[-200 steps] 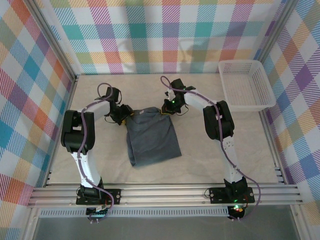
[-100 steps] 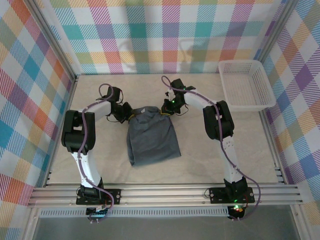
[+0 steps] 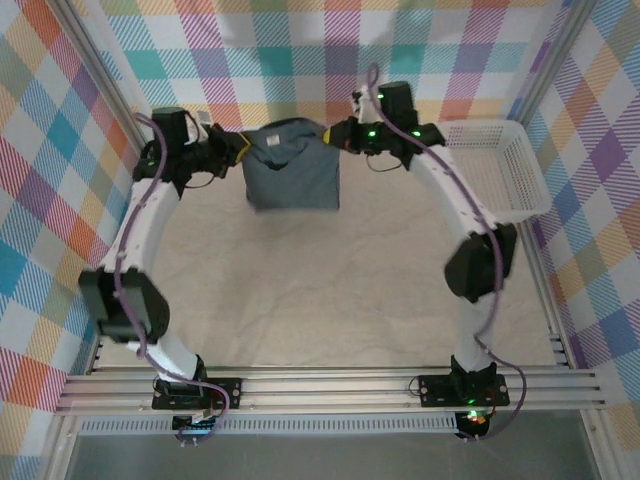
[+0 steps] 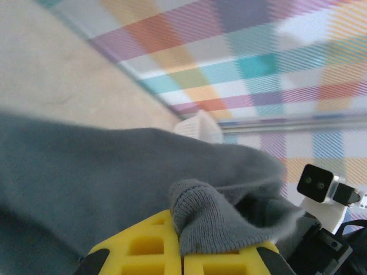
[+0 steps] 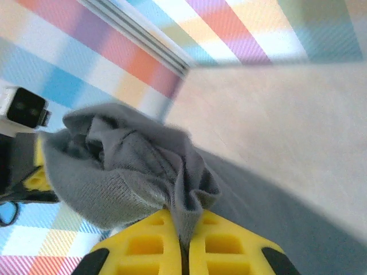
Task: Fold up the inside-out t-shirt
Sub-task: Fold the T-shirt at the center of the table.
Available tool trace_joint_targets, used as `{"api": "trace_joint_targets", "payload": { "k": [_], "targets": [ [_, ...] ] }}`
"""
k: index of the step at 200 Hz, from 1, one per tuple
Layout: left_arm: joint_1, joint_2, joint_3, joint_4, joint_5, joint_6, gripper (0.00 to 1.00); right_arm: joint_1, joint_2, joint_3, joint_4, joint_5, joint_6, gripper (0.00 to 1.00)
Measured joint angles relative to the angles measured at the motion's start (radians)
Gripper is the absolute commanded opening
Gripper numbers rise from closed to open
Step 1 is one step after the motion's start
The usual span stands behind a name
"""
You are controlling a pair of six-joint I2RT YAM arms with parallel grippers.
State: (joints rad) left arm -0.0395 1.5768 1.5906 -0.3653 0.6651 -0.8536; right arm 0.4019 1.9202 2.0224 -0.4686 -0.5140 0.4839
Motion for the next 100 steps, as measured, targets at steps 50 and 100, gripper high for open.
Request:
{"api": "trace_joint_targets", "payload": {
  "k": [50,100],
  "targets": [
    [-0.083,-0.248,-0.482,0.01,-0.036,0.101,0.0,0.019,-0.267,-0.613,0.297,-0.011,-0.003,0.0],
    [-0.154,-0.209,-0.826,-0.092,-0.09,0.113,0.0,0.027,-0.217,-1.075,0.23,-0.022,0.03,0.0]
  ]
}}
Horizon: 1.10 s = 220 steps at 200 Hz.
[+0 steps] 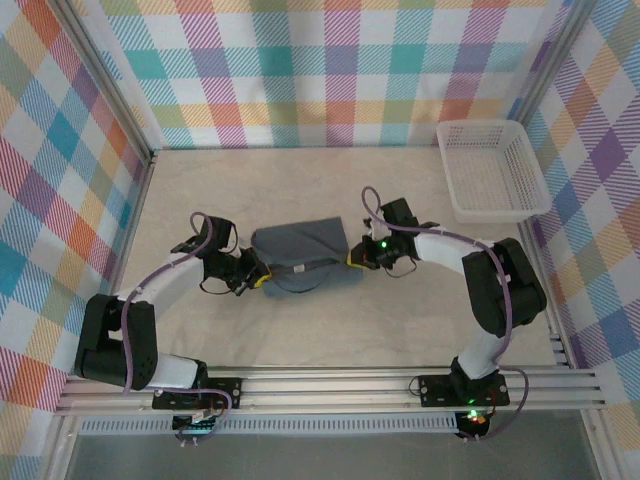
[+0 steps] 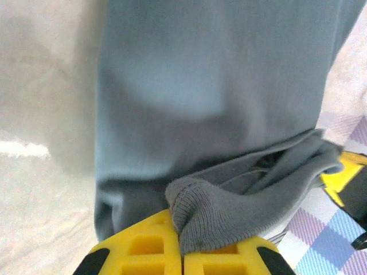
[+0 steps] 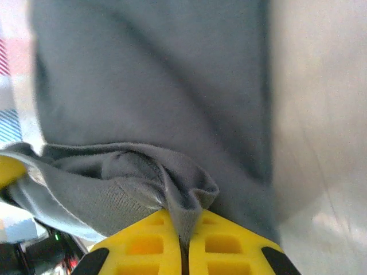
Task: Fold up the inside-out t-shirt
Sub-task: Fold the T-shirt at the center of the table.
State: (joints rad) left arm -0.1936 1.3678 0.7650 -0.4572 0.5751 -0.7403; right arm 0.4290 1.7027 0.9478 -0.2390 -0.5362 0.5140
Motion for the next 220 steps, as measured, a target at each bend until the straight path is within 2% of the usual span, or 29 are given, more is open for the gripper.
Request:
{"api": "trace_joint_targets", "payload": {
  "k": [25,52,99,119,156,200,207,220],
  "targets": [
    [0.0,-0.061,0.042,-0.005,-0.024,0.018,0.0,0.004,-0.097,0.0,0.007,0.001,0.003,0.0],
    [0.0,-0.027,0.137,0.014,-0.074,0.039,0.0,0.003,-0.117,0.085,0.019,0.023,0.002,0.0],
    [0.005,0.171,0.236,0.077,-0.272,0.106,0.0,0.003,0.095,0.329,0.012,0.082,-0.002,0.0],
    [0.01,0.281,0.267,0.101,-0.341,0.138,0.0,0.003,0.206,0.397,0.014,0.082,-0.002,0.06],
    [0.016,0.397,0.311,0.147,-0.41,0.173,0.1,0.003,0.342,0.47,-0.022,0.081,-0.01,0.07],
    [0.027,0.398,0.352,0.154,-0.484,0.185,0.19,0.003,0.349,0.599,-0.068,0.079,-0.036,0.09],
    [0.033,0.398,0.355,0.158,-0.497,0.185,0.21,0.003,0.351,0.624,-0.073,0.079,-0.036,0.11],
    [0.048,0.399,0.357,0.159,-0.513,0.184,0.25,0.003,0.373,0.687,-0.085,0.076,-0.035,0.21]
  ]
}}
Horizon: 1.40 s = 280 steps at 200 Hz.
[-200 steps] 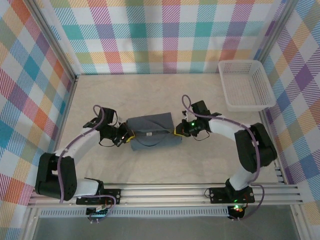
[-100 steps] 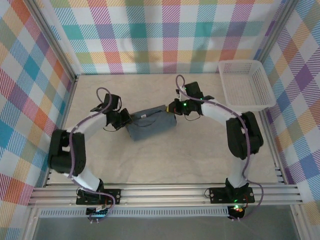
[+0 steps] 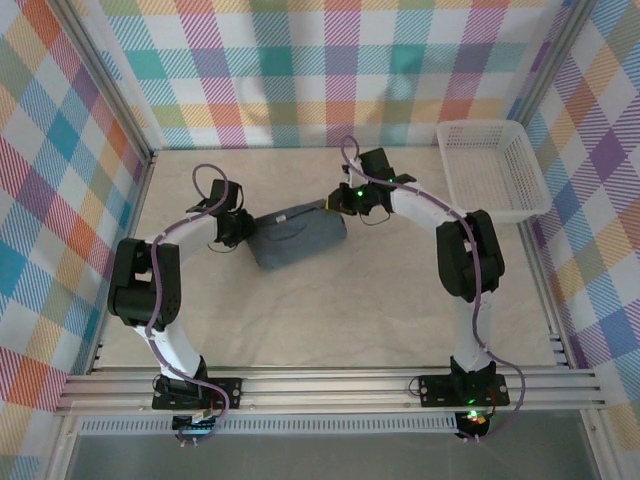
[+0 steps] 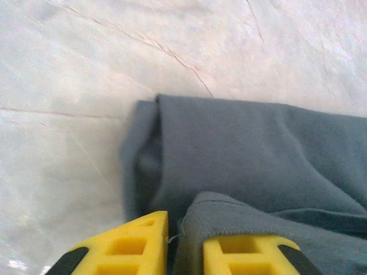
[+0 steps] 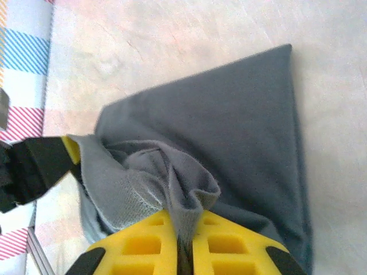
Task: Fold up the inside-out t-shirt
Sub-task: Fold the T-shirt at the center of the table, then move the T-shirt to the top-left of the table.
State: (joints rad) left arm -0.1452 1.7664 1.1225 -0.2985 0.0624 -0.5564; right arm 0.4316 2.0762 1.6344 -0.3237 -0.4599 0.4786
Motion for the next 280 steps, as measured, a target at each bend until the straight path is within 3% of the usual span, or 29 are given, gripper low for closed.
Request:
{"api": "trace_joint_targets", "payload": {
  "k": [29,65,89,118,136,164,189,215,242,262,280],
  "targets": [
    [0.023,0.034,0.018,0.023,-0.005,-0.005,0.38,0.0,0.117,0.132,-0.011,-0.004,0.005,0.59],
    [0.048,0.029,0.016,0.042,0.002,-0.037,0.69,-0.003,0.176,0.175,-0.126,0.04,-0.037,0.83],
    [0.083,-0.088,-0.048,0.05,0.035,-0.059,0.83,-0.011,0.095,0.093,-0.132,0.079,-0.048,0.83],
    [0.093,-0.15,-0.082,0.093,0.127,-0.077,0.85,-0.013,-0.006,-0.031,-0.095,0.072,-0.013,0.59],
    [0.093,-0.138,-0.106,0.126,0.17,-0.082,0.88,-0.008,0.001,-0.06,-0.061,0.056,0.031,0.56],
    [0.097,-0.144,-0.121,0.106,0.18,-0.082,0.89,0.041,0.042,-0.075,-0.02,0.063,0.11,0.41],
    [0.103,-0.229,-0.123,0.04,0.18,-0.079,0.9,0.1,0.052,-0.117,0.015,0.093,0.236,0.43],
    [0.103,-0.443,-0.147,-0.037,0.163,-0.079,0.9,0.169,0.071,-0.126,0.055,0.131,0.38,0.46],
    [0.103,-0.65,-0.21,-0.097,0.1,-0.079,0.91,0.244,0.209,0.103,0.037,0.114,0.428,0.57],
    [0.103,-0.681,-0.258,-0.119,0.085,-0.079,0.91,0.282,0.309,0.283,0.033,0.076,0.415,0.67],
    [0.103,-0.639,-0.306,-0.114,0.086,-0.087,0.9,0.303,0.28,0.253,0.046,0.071,0.396,0.72]
  ]
}}
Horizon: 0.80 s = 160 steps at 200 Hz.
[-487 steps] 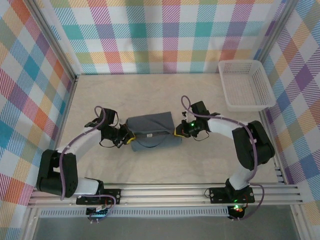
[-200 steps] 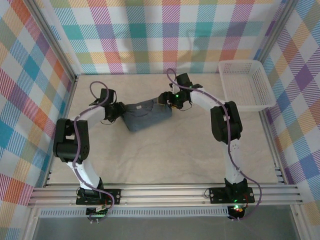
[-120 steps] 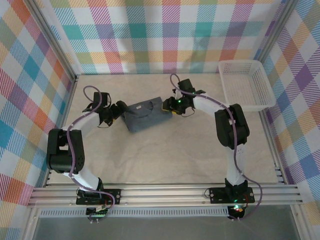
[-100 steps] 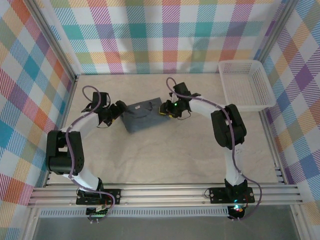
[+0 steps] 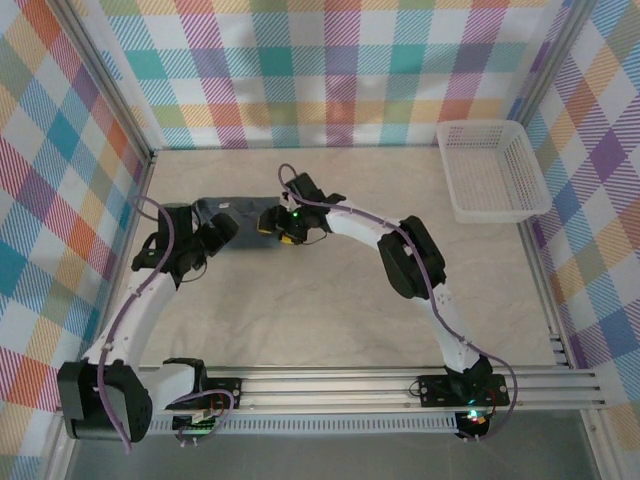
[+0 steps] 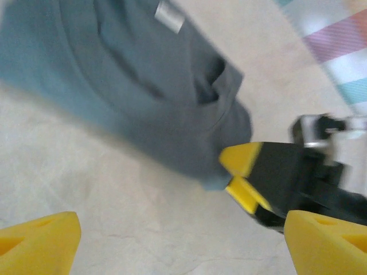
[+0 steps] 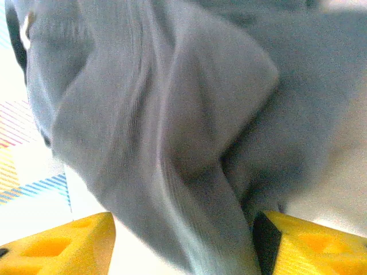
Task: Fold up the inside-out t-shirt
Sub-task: Move the T-shirt to the top-left of the table.
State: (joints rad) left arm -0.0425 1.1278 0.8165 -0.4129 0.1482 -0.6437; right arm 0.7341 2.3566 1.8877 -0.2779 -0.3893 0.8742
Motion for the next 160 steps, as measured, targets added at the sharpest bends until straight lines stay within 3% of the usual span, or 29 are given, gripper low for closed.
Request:
{"api": "trace_joint_targets", "payload": {
  "k": [41,78,118,141,160],
  "targets": [
    [0.0,0.18,-0.027,0.035,0.0,-0.021,0.82,-0.069,-0.303,-0.353,0.024,0.017,-0.035,0.75],
    [-0.011,0.444,0.062,0.217,0.079,-0.034,0.78,-0.14,-0.538,-0.544,0.023,0.06,-0.095,0.76],
    [-0.055,0.644,0.215,0.286,0.07,-0.088,0.67,-0.121,-0.592,-0.632,-0.004,0.082,-0.116,0.76],
    [-0.061,0.75,0.35,0.248,0.015,-0.106,0.58,-0.119,-0.595,-0.636,-0.05,0.095,-0.135,0.76],
    [-0.055,0.826,0.478,0.197,-0.031,-0.104,0.57,-0.125,-0.608,-0.636,-0.084,0.106,-0.151,0.76]
  ]
}}
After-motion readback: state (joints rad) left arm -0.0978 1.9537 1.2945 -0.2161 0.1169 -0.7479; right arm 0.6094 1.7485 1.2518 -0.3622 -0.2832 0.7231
